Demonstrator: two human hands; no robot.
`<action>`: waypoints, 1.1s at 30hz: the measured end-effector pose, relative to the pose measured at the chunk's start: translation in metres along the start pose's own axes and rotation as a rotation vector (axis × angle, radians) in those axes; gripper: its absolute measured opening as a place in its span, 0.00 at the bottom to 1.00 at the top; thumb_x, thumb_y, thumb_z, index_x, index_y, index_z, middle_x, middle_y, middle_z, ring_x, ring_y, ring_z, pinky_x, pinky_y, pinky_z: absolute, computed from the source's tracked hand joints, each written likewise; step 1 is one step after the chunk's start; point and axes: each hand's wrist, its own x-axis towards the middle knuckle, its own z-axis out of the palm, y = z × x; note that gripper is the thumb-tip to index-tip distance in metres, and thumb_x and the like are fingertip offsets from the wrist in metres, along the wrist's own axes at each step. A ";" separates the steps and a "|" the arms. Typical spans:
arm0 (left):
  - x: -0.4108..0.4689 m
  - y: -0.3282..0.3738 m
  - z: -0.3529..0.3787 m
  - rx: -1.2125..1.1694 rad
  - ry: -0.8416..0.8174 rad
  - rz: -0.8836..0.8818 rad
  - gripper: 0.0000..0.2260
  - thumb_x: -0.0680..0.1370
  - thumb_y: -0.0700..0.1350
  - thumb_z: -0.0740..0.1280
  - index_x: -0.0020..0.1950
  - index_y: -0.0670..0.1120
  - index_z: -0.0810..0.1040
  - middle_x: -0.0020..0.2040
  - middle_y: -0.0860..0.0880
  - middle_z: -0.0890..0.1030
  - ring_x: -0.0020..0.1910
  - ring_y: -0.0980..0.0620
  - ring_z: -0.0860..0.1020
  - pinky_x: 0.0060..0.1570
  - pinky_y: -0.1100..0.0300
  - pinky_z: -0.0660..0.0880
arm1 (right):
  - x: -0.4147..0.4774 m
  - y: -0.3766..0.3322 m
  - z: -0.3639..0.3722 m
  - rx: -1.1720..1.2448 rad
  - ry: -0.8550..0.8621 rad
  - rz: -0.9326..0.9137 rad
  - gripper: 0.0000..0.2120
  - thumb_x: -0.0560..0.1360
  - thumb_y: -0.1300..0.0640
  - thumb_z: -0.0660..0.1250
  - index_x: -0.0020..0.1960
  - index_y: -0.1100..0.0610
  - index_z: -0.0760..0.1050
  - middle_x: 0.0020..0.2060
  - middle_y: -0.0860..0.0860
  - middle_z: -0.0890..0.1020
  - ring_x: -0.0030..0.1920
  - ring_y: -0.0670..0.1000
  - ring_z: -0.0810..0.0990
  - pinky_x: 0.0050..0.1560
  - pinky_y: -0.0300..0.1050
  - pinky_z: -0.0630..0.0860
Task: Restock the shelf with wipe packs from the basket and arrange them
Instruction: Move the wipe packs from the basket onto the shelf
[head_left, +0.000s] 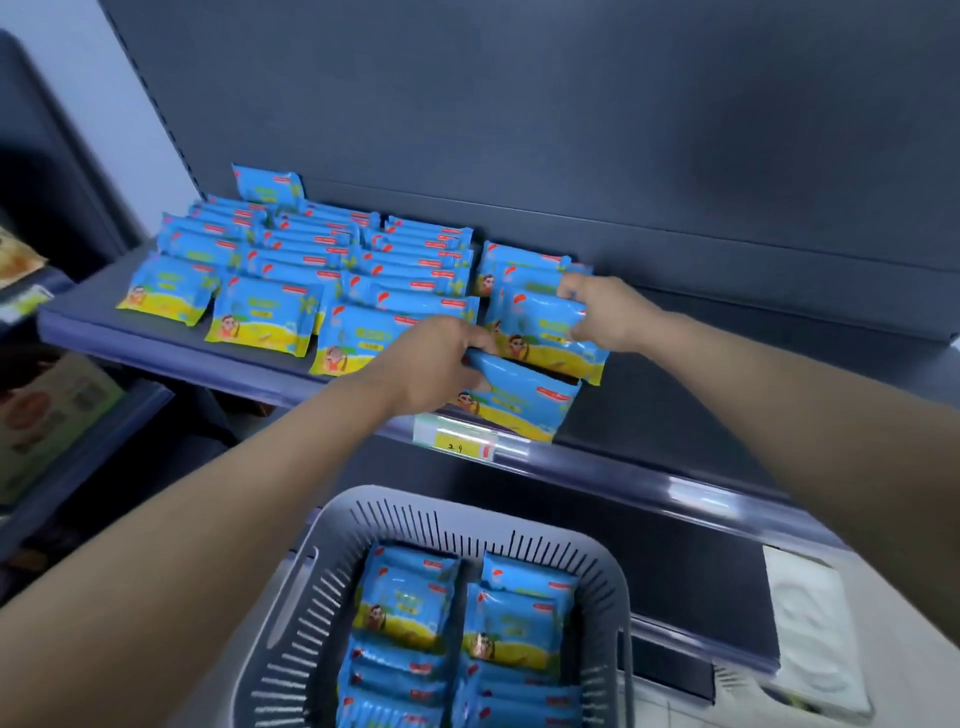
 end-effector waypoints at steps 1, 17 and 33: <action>0.005 0.001 -0.001 -0.028 -0.006 -0.005 0.07 0.70 0.37 0.72 0.45 0.46 0.81 0.30 0.55 0.74 0.26 0.64 0.72 0.25 0.73 0.64 | 0.009 0.002 0.000 -0.022 -0.003 -0.011 0.20 0.71 0.59 0.72 0.60 0.56 0.69 0.59 0.58 0.75 0.56 0.59 0.75 0.55 0.50 0.74; 0.092 -0.001 0.009 0.107 -0.036 -0.063 0.18 0.72 0.41 0.72 0.62 0.45 0.77 0.50 0.48 0.78 0.49 0.50 0.75 0.46 0.63 0.69 | 0.050 0.033 -0.007 0.019 0.069 -0.075 0.16 0.74 0.61 0.67 0.60 0.58 0.71 0.56 0.58 0.73 0.58 0.57 0.71 0.55 0.45 0.67; 0.049 0.005 0.028 0.368 0.316 0.271 0.18 0.74 0.44 0.67 0.64 0.44 0.74 0.61 0.44 0.74 0.62 0.43 0.69 0.57 0.53 0.59 | -0.078 -0.014 -0.007 -0.143 0.417 -0.165 0.15 0.76 0.58 0.63 0.62 0.59 0.72 0.59 0.55 0.74 0.61 0.58 0.69 0.60 0.53 0.67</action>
